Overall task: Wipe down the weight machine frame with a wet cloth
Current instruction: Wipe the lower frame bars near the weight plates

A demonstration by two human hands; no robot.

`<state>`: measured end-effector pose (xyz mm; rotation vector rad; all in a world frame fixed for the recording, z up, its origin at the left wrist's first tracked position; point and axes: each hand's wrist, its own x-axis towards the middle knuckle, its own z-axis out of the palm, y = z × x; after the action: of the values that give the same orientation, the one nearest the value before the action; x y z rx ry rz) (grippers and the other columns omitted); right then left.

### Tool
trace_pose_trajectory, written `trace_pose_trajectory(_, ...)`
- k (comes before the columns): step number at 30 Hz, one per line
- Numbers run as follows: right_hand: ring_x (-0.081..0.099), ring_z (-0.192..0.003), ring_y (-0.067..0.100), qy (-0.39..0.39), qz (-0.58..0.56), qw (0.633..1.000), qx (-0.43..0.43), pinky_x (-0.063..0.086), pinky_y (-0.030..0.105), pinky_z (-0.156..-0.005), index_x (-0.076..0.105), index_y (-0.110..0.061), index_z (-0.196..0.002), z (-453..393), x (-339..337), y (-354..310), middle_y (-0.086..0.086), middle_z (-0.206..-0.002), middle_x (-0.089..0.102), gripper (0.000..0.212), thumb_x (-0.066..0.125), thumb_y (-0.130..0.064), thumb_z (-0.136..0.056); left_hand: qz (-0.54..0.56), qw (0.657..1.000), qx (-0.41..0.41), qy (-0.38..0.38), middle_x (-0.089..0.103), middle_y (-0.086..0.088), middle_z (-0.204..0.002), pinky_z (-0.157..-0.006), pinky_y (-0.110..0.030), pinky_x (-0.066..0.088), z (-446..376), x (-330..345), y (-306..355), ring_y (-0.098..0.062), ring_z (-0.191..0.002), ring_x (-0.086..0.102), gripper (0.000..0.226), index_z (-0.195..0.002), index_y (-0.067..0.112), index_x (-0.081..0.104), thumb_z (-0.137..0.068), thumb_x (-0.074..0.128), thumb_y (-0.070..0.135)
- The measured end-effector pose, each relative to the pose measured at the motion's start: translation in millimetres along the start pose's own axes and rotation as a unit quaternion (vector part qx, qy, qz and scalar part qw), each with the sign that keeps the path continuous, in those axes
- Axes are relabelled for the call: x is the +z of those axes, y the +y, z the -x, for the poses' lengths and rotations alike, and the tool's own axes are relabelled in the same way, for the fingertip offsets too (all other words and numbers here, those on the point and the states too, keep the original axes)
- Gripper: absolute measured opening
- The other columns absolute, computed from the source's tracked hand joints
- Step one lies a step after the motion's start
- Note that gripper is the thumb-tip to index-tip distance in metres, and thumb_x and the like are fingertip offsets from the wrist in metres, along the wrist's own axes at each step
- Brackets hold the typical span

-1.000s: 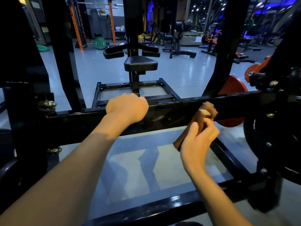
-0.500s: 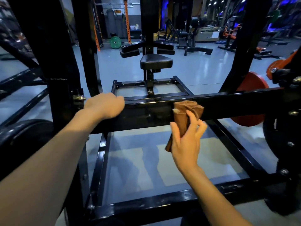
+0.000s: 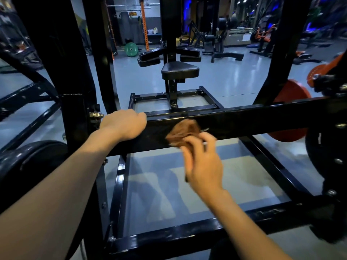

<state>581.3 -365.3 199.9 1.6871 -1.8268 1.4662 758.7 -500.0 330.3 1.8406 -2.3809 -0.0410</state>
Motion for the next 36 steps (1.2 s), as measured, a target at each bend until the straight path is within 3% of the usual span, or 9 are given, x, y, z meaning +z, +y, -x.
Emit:
trace_pose_trajectory(5, 0.044, -0.139, 0.007, 0.18, -0.058, 0.961, 0.204, 0.049, 0.04, -0.106, 0.056, -0.019, -0.137, -17, -22, 27, -0.007, -0.159, 0.039, 0.033, 0.057, -0.03, -0.106, 0.003, 1.0, -0.023, 0.001, 0.06, -0.02, -0.132, -0.082, -0.04, 0.036, 2, 0, 6, -0.035, -0.099, 0.05, 0.051, -0.117, 0.012, 0.06, -0.1, 0.021, 0.039)
trace_pose_trajectory(10, 0.052, -0.131, -0.002, 0.031, -0.111, 0.993, -0.036, 0.048, 0.025, -0.105, 0.062, -0.03, -0.129, 3, 31, -64, -0.032, -0.15, 0.041, 0.033, 0.064, -0.012, -0.101, 0.003, 1.0, -0.003, 0.011, 0.062, -0.018, -0.127, -0.079, -0.04, 0.035, 3, 0, 2, -0.034, -0.094, 0.05, 0.046, -0.105, 0.014, 0.059, -0.099, 0.02, 0.038)
trace_pose_trajectory(13, 0.062, -0.115, 0.018, -0.051, -0.054, 0.989, -0.125, 0.058, 0.037, -0.083, 0.063, -0.023, -0.132, 11, 43, -69, -0.011, -0.152, 0.045, 0.031, 0.063, -0.027, -0.101, 0.013, 1.0, 0.008, 0.013, 0.063, -0.017, -0.123, -0.078, -0.039, 0.035, 3, -1, 1, -0.033, -0.093, 0.051, 0.042, -0.097, 0.015, 0.056, -0.1, 0.019, 0.036)
trace_pose_trajectory(15, 0.059, -0.116, 0.014, -0.058, -0.043, 0.994, -0.082, 0.056, 0.032, -0.085, 0.062, -0.023, -0.128, 3, 25, -37, -0.008, -0.15, 0.044, 0.027, 0.062, -0.027, -0.101, 0.022, 1.0, 0.0, 0.008, 0.062, -0.016, -0.12, -0.08, -0.039, 0.035, 3, -1, 1, -0.034, -0.096, 0.053, 0.042, -0.1, 0.013, 0.057, -0.101, 0.022, 0.036)
trace_pose_trajectory(18, 0.05, -0.122, 0.002, 0.076, -0.063, 0.993, 0.072, 0.045, 0.018, -0.095, 0.06, -0.019, -0.125, -12, -19, 11, 0.0, -0.143, 0.048, 0.023, 0.062, -0.019, -0.102, 0.017, 1.0, -0.01, 0.001, 0.059, -0.014, -0.112, -0.08, -0.039, 0.036, 2, 0, 4, -0.033, -0.096, 0.053, 0.043, -0.103, 0.012, 0.058, -0.101, 0.023, 0.036)
trace_pose_trajectory(22, 0.052, -0.13, 0.012, 0.195, -0.089, 0.951, 0.221, 0.032, 0.002, -0.099, 0.062, -0.015, -0.134, -27, -14, 6, 0.001, -0.144, 0.052, 0.03, 0.059, -0.021, -0.104, 0.007, 1.0, -0.013, 0.005, 0.053, -0.012, -0.105, -0.08, -0.038, 0.035, 5, -2, 7, -0.034, -0.094, 0.051, 0.042, -0.105, 0.011, 0.058, -0.102, 0.024, 0.035)
trace_pose_trajectory(25, 0.057, -0.127, 0.016, 0.082, -0.084, 0.993, 0.026, 0.043, 0.023, -0.105, 0.064, -0.019, -0.139, -11, 20, -34, -0.005, -0.155, 0.048, 0.034, 0.059, -0.022, -0.105, 0.01, 1.0, -0.002, 0.006, 0.06, -0.014, -0.111, -0.08, -0.039, 0.036, 6, -3, 4, -0.034, -0.094, 0.053, 0.042, -0.102, 0.011, 0.06, -0.102, 0.024, 0.034)
trace_pose_trajectory(29, 0.049, -0.079, 0.015, -0.048, 0.025, 0.985, -0.164, 0.05, 0.029, -0.069, 0.066, -0.03, -0.137, 14, 26, -31, -0.016, -0.158, 0.046, 0.033, 0.058, -0.031, -0.106, 0.003, 1.0, 0.015, 0.002, 0.063, -0.017, -0.121, -0.082, -0.041, 0.039, 5, -2, 0, -0.035, -0.098, 0.054, 0.047, -0.099, 0.012, 0.06, -0.098, 0.02, 0.037)
trace_pose_trajectory(36, 0.054, -0.131, 0.015, 0.136, -0.054, 0.977, 0.152, 0.049, 0.037, -0.105, 0.063, -0.021, -0.141, -1, -8, 18, -0.005, -0.153, 0.051, 0.036, 0.055, -0.029, -0.106, 0.015, 0.999, 0.014, -0.031, 0.06, -0.011, -0.106, -0.078, -0.038, 0.037, 1, -4, -1, -0.032, -0.093, 0.055, 0.041, -0.094, 0.013, 0.06, -0.102, 0.024, 0.032)
